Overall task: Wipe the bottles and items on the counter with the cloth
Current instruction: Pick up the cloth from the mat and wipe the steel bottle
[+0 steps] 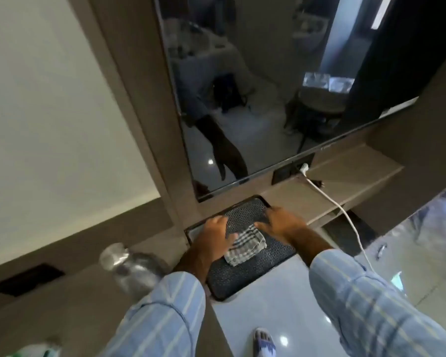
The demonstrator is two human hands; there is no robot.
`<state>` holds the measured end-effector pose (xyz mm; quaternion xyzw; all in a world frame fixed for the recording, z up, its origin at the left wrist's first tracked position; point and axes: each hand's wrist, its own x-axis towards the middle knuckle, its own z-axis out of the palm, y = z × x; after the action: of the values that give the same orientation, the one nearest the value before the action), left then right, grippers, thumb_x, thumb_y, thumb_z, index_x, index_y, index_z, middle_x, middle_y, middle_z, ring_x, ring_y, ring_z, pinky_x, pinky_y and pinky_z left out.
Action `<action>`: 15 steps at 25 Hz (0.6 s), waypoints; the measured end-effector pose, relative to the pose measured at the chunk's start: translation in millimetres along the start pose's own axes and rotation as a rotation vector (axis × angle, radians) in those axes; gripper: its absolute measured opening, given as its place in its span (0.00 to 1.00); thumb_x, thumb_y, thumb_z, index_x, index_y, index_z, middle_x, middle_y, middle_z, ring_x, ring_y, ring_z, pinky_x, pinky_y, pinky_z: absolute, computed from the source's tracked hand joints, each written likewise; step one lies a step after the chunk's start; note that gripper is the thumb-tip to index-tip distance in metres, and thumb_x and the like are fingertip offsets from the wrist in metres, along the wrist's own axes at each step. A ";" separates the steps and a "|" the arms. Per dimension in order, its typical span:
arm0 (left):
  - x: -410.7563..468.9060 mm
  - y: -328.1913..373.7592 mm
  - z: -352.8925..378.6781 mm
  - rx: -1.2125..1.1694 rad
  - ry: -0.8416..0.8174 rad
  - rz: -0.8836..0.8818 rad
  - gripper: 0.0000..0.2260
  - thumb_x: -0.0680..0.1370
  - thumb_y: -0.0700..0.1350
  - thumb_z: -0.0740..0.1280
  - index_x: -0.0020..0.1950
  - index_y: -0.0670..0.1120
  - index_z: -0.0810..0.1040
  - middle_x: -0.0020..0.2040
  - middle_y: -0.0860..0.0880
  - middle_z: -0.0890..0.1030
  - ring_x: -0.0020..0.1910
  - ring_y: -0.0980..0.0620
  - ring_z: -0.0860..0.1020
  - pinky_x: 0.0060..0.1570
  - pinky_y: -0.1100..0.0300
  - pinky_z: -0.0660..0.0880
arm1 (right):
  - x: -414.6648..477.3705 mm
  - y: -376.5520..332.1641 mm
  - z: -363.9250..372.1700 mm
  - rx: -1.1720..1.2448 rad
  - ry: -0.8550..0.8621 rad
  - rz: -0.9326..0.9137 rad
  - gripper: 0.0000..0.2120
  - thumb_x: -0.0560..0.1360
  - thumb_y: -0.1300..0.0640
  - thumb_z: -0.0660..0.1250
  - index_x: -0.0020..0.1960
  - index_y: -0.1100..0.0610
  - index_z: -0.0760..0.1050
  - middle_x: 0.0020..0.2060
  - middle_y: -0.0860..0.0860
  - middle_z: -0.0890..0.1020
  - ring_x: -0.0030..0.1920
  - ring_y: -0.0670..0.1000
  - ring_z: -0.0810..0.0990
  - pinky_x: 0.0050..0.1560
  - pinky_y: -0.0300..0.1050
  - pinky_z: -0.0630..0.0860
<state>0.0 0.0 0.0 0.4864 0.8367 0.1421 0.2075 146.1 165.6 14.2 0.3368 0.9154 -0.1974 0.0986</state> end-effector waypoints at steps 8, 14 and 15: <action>79.0 -38.8 110.9 0.093 -0.177 -0.367 0.27 0.82 0.48 0.63 0.78 0.40 0.61 0.76 0.39 0.67 0.75 0.40 0.67 0.73 0.51 0.64 | 88.3 39.5 126.6 0.337 -0.131 0.205 0.28 0.75 0.50 0.71 0.71 0.60 0.72 0.65 0.60 0.80 0.63 0.61 0.80 0.62 0.51 0.77; 68.1 -29.0 76.3 -0.195 -0.035 -0.385 0.19 0.80 0.43 0.66 0.71 0.42 0.74 0.68 0.38 0.75 0.66 0.37 0.75 0.66 0.48 0.73 | 81.2 30.1 85.2 0.558 -0.212 0.291 0.19 0.64 0.52 0.76 0.52 0.58 0.85 0.49 0.57 0.88 0.53 0.57 0.86 0.54 0.51 0.83; 62.6 -23.8 65.8 -0.340 0.045 -0.406 0.17 0.80 0.43 0.67 0.69 0.44 0.75 0.66 0.39 0.78 0.64 0.38 0.77 0.64 0.47 0.74 | 69.3 23.1 68.8 0.614 -0.171 0.279 0.18 0.64 0.51 0.75 0.52 0.58 0.84 0.49 0.56 0.88 0.52 0.58 0.86 0.55 0.52 0.83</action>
<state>-13.6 45.5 -81.0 0.2636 0.8857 0.2468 0.2918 112.3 192.2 -76.4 0.4547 0.7470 -0.4756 0.0952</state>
